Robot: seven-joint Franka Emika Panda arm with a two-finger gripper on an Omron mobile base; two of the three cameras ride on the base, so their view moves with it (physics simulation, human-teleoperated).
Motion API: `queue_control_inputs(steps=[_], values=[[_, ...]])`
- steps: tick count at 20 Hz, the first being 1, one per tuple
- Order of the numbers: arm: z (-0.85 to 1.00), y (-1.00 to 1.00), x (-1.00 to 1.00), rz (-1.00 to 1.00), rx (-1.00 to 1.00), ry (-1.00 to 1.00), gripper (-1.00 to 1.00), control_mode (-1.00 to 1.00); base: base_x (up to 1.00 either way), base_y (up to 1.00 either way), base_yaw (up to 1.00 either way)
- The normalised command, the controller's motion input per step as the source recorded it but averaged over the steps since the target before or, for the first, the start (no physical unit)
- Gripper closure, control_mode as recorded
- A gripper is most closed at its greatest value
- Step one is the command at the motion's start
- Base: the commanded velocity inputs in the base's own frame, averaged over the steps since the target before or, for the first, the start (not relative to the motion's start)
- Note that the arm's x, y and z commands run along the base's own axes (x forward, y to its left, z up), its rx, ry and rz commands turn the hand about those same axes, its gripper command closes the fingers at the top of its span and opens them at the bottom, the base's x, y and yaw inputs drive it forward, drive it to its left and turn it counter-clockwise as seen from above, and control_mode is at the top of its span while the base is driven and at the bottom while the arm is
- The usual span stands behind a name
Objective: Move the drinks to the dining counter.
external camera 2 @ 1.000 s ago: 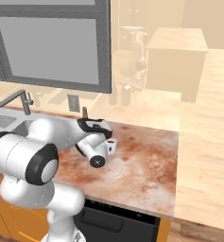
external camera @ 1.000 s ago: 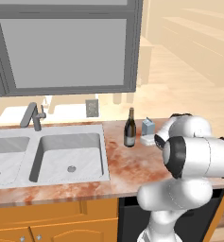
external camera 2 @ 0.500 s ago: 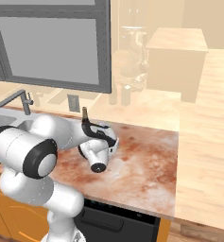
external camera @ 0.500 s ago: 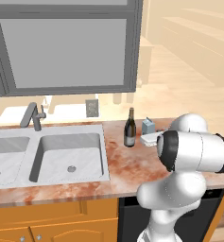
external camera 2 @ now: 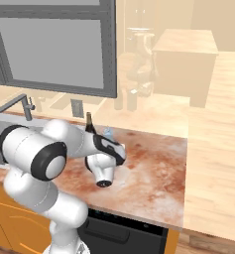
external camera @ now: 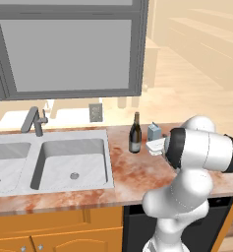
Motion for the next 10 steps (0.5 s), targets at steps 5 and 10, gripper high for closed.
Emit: queue_control_inputs(steps=[5, 10], values=[[0.00, -0.01, 0.20, 0.05, 0.00, -0.01, -1.00, -1.00, 0.00, 0.00, 0.00], [0.00, -0.02, 0.21, 0.05, 0.00, 0.00, -1.00, -1.00, 0.00, 0.00, 0.00]])
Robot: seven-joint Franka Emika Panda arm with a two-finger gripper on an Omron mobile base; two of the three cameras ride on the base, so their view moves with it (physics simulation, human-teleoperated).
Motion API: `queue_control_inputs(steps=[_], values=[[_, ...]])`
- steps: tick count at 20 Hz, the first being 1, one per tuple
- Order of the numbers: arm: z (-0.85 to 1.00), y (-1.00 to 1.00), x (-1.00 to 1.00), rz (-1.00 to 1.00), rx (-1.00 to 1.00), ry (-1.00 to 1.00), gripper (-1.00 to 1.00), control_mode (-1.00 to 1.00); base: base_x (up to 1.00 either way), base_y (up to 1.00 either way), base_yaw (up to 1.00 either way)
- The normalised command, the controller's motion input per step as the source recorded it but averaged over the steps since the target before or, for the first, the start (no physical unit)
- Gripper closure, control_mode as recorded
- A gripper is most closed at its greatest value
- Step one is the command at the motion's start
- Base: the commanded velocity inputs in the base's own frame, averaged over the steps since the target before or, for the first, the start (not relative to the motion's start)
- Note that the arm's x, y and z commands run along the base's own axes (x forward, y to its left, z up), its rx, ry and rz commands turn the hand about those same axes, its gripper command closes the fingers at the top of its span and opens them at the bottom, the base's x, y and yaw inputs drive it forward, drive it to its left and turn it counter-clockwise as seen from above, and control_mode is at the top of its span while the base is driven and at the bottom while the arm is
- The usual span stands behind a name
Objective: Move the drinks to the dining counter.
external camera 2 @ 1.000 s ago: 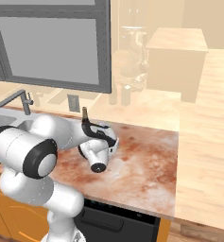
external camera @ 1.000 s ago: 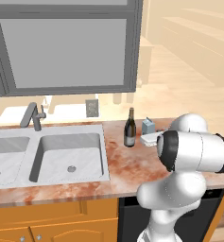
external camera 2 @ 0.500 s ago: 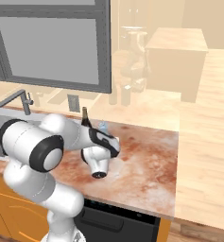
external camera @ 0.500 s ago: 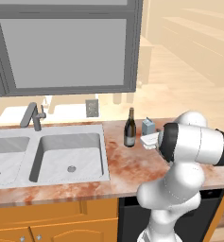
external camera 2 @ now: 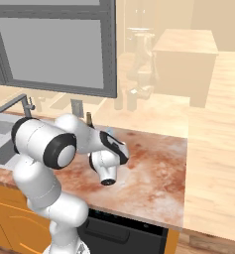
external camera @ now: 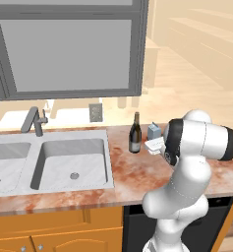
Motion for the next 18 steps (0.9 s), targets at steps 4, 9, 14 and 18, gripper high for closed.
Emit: queue_control_inputs(steps=[4, 9, 14, 18], values=[[0.00, -0.20, 0.11, 0.05, 0.00, 0.00, -1.00, -1.00, 0.00, 0.00, 0.00], [0.00, -0.15, 0.20, 0.05, 0.00, 0.00, -1.00, -1.00, 0.00, 0.00, 0.00], [0.00, -0.02, 0.32, 0.06, 0.00, 0.00, -1.00, -1.00, 0.00, 0.00, 0.00], [-0.06, 0.00, 0.25, 0.07, -0.03, 0.03, -1.00, -1.00, 0.00, 0.00, 0.00]])
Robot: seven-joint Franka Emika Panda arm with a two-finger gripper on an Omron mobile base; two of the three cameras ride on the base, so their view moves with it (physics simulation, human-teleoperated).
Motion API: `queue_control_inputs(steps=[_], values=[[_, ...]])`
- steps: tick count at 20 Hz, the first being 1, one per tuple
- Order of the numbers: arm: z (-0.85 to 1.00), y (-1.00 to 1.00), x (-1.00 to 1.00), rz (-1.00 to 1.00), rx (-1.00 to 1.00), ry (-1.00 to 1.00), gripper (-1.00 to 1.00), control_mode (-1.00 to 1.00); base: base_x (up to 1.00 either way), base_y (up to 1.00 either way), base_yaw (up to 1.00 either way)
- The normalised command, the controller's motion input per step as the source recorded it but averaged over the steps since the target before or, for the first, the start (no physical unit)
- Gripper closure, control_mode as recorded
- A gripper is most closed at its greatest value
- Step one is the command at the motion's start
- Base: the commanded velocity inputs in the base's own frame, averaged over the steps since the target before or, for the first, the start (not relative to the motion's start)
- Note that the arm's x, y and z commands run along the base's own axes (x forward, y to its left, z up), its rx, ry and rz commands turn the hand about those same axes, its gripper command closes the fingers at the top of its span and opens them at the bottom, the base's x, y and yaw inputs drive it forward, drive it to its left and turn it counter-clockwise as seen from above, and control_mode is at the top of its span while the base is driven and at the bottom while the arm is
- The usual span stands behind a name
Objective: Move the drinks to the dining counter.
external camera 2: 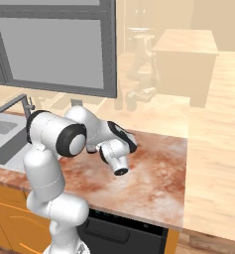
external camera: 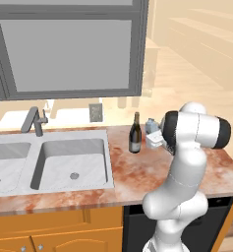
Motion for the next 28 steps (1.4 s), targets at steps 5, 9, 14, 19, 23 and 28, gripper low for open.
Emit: queue_control_inputs(steps=[5, 9, 14, 19, 23, 28], values=[[-0.23, 0.00, 0.01, 0.12, -0.02, 0.10, 1.00, -1.00, 0.00, 0.00, 0.00], [-0.12, -0.48, -0.23, 0.14, 0.00, 0.02, 1.00, -1.00, 0.00, 0.00, 0.00], [-0.04, -0.80, -0.49, 0.11, 0.00, 0.00, 1.00, -1.00, 0.00, 0.00, 0.00], [0.22, -0.73, -0.70, 0.02, 0.05, -0.06, 1.00, -1.00, 0.00, 0.00, 0.00], [0.97, -0.16, -0.66, 0.00, 0.06, -0.22, 1.00, -1.00, 0.00, 0.00, 0.00], [1.00, 0.00, -0.43, 0.00, 0.08, -0.22, 1.00, -1.00, 0.00, 0.00, 0.00]])
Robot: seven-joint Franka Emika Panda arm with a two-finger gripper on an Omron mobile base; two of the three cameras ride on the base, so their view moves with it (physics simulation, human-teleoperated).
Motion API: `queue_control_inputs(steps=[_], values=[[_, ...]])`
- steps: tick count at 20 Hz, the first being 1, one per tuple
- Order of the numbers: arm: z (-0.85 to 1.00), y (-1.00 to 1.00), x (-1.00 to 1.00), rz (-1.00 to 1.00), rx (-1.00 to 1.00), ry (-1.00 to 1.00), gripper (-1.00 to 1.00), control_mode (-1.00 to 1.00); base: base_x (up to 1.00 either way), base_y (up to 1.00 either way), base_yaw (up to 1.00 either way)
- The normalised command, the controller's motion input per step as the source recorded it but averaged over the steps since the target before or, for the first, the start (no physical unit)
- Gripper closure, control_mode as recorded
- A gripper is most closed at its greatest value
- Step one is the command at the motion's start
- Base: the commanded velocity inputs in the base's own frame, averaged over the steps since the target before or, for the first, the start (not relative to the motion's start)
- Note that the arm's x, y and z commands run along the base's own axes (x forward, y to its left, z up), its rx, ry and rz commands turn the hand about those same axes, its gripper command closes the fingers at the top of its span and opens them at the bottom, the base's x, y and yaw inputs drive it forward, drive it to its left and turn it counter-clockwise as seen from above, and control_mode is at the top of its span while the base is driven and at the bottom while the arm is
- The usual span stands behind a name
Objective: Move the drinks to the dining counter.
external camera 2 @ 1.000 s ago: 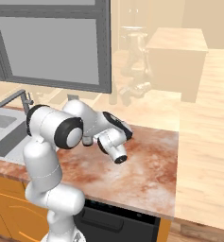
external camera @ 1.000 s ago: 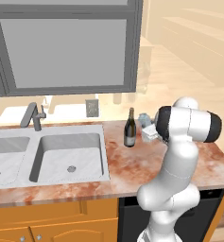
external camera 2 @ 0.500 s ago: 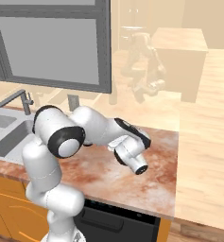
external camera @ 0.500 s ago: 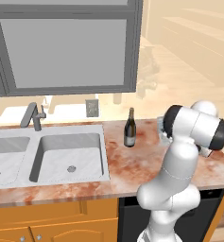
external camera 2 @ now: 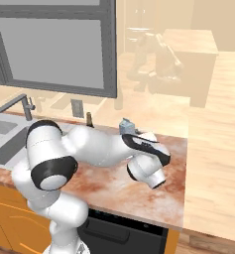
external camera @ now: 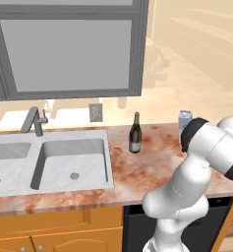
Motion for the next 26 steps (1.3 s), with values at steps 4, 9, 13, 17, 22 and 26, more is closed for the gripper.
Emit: queue_control_inputs(steps=[4, 9, 13, 17, 22, 26], values=[[0.96, 0.00, -0.45, 0.00, 0.09, -0.16, 1.00, -1.00, 0.00, 0.00, 0.00], [0.73, 0.14, -0.16, -0.02, -0.01, -0.07, 1.00, -1.00, 0.00, 0.00, 0.00], [0.81, 0.17, -0.33, -0.06, -0.06, 0.00, 1.00, -1.00, 0.00, 0.00, 0.00], [0.64, 0.14, -0.49, -0.13, -0.08, 0.04, 1.00, -1.00, 0.00, 0.00, 0.00], [0.23, 0.18, -0.81, -0.31, -0.09, 0.03, 1.00, -1.00, 0.00, 0.00, 0.00], [0.20, 0.39, -0.59, -0.40, -0.12, 0.00, 1.00, -1.00, 0.00, 0.00, 0.00]])
